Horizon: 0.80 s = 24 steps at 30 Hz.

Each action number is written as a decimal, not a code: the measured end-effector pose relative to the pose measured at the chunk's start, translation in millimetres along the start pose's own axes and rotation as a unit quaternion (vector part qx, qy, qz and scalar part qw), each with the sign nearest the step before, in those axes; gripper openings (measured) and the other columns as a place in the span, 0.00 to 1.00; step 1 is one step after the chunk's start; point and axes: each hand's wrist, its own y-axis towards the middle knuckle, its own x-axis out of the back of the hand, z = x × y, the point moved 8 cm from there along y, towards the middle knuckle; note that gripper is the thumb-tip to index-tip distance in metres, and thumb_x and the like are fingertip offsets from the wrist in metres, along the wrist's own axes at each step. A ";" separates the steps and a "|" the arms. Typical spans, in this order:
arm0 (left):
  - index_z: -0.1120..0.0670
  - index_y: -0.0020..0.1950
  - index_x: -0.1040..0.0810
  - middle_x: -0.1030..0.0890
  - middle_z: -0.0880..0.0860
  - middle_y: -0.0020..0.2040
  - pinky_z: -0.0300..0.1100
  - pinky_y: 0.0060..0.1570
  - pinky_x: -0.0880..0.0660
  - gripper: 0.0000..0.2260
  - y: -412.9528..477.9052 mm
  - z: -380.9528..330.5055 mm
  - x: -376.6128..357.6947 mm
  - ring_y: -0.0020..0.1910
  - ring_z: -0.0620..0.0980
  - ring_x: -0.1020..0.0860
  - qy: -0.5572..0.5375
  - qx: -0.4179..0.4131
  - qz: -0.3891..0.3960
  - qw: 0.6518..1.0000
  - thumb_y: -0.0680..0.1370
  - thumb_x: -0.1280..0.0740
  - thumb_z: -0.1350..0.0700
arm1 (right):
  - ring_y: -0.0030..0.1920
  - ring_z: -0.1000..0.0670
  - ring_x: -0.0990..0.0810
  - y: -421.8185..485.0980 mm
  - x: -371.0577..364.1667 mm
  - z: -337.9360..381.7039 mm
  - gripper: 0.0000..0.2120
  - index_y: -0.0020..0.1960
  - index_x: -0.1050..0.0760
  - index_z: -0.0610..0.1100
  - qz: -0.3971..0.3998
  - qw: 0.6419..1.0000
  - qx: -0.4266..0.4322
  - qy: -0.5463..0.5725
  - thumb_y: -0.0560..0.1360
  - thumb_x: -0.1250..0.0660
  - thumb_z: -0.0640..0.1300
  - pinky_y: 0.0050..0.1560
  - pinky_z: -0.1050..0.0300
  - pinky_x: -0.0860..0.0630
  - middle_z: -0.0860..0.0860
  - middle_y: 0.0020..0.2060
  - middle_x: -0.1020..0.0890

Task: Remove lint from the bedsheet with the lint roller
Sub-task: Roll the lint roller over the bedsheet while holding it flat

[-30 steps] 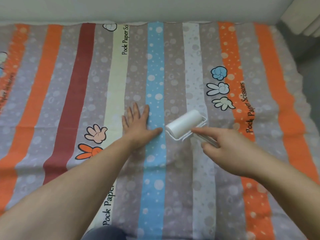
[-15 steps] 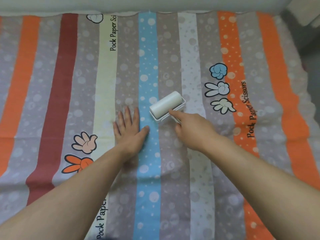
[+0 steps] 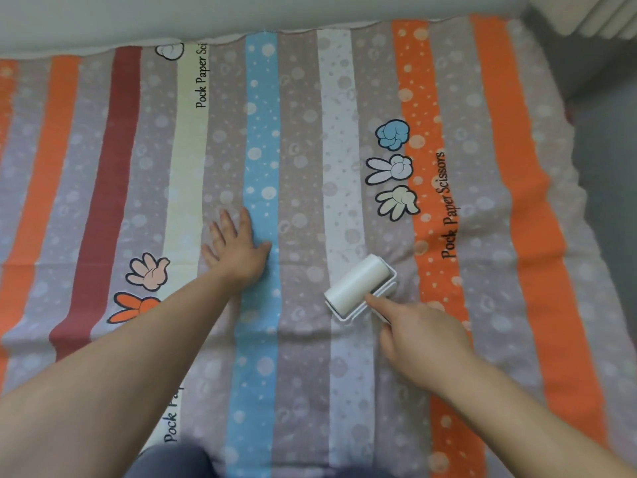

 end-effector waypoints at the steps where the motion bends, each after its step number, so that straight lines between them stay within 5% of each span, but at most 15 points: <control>1: 0.45 0.83 0.60 0.66 0.53 0.82 0.60 0.78 0.61 0.32 -5.1 -7.6 -0.3 0.81 0.57 0.64 -0.008 0.021 -0.004 1.000 0.85 0.45 0.45 | 0.56 0.44 0.22 -7.1 0.2 -5.6 0.26 0.75 0.44 0.63 0.009 1.000 -0.004 0.002 0.79 0.45 0.50 0.47 0.53 0.28 0.49 0.57 0.21; 4: 0.45 0.83 0.59 0.64 0.54 0.82 0.61 0.78 0.59 0.31 -20.6 -30.2 -4.2 0.81 0.57 0.63 -0.017 0.042 -0.010 0.999 0.85 0.44 0.46 | 0.58 0.45 0.22 -25.8 2.1 -18.1 0.27 0.74 0.43 0.64 0.036 0.999 -0.003 0.012 0.77 0.44 0.51 0.49 0.53 0.27 0.51 0.59 0.21; 8: 0.45 0.83 0.56 0.63 0.53 0.83 0.61 0.77 0.60 0.35 -29.5 -57.3 -6.3 0.81 0.57 0.64 0.014 -0.060 0.015 0.998 0.82 0.38 0.45 | 0.62 0.54 0.24 -40.2 27.3 -40.4 0.24 0.69 0.34 0.65 0.106 0.992 0.000 0.075 0.75 0.42 0.50 0.57 0.55 0.25 0.59 0.64 0.23; 11: 0.46 0.83 0.49 0.59 0.52 0.84 0.58 0.79 0.61 0.33 -25.7 -75.1 1.2 0.82 0.54 0.62 0.002 -0.147 0.003 0.989 0.81 0.37 0.52 | 0.47 0.62 0.20 -41.4 69.3 -44.9 0.22 0.62 0.30 0.73 0.145 0.966 0.011 0.215 0.75 0.39 0.48 0.49 0.63 0.23 0.66 0.52 0.19; 13: 0.45 0.83 0.51 0.61 0.51 0.83 0.57 0.78 0.62 0.34 -18.8 -75.6 4.7 0.81 0.54 0.64 0.009 -0.160 -0.002 0.987 0.81 0.37 0.51 | 0.41 0.62 0.19 -20.9 95.1 -38.7 0.22 0.59 0.30 0.75 0.086 0.959 0.010 0.270 0.76 0.38 0.47 0.43 0.64 0.23 0.66 0.49 0.18; 16: 0.45 0.83 0.61 0.68 0.50 0.82 0.57 0.77 0.66 0.42 2.5 -68.7 3.7 0.79 0.53 0.70 0.009 -0.144 0.023 0.989 0.78 0.35 0.45 | 0.52 0.62 0.21 37.8 108.0 -21.7 0.23 0.69 0.33 0.68 -0.026 0.974 0.005 0.226 0.78 0.39 0.48 0.48 0.64 0.26 0.61 0.62 0.22; 19: 0.43 0.81 0.67 0.72 0.49 0.80 0.58 0.76 0.70 0.43 17.2 -66.0 -5.3 0.77 0.53 0.74 0.017 -0.139 0.048 0.989 0.76 0.41 0.38 | 0.57 0.47 0.23 99.9 100.1 1.6 0.24 0.73 0.38 0.64 -0.050 0.987 -0.018 0.153 0.79 0.43 0.48 0.54 0.50 0.24 0.52 0.64 0.23; 24: 0.42 0.80 0.71 0.75 0.48 0.78 0.56 0.71 0.75 0.42 23.4 -63.0 -17.5 0.76 0.52 0.76 0.001 -0.159 0.039 0.987 0.72 0.50 0.38 | 0.54 0.45 0.23 153.6 86.0 25.4 0.26 0.75 0.40 0.62 -0.070 0.990 -0.039 0.115 0.79 0.44 0.47 0.51 0.48 0.23 0.49 0.56 0.20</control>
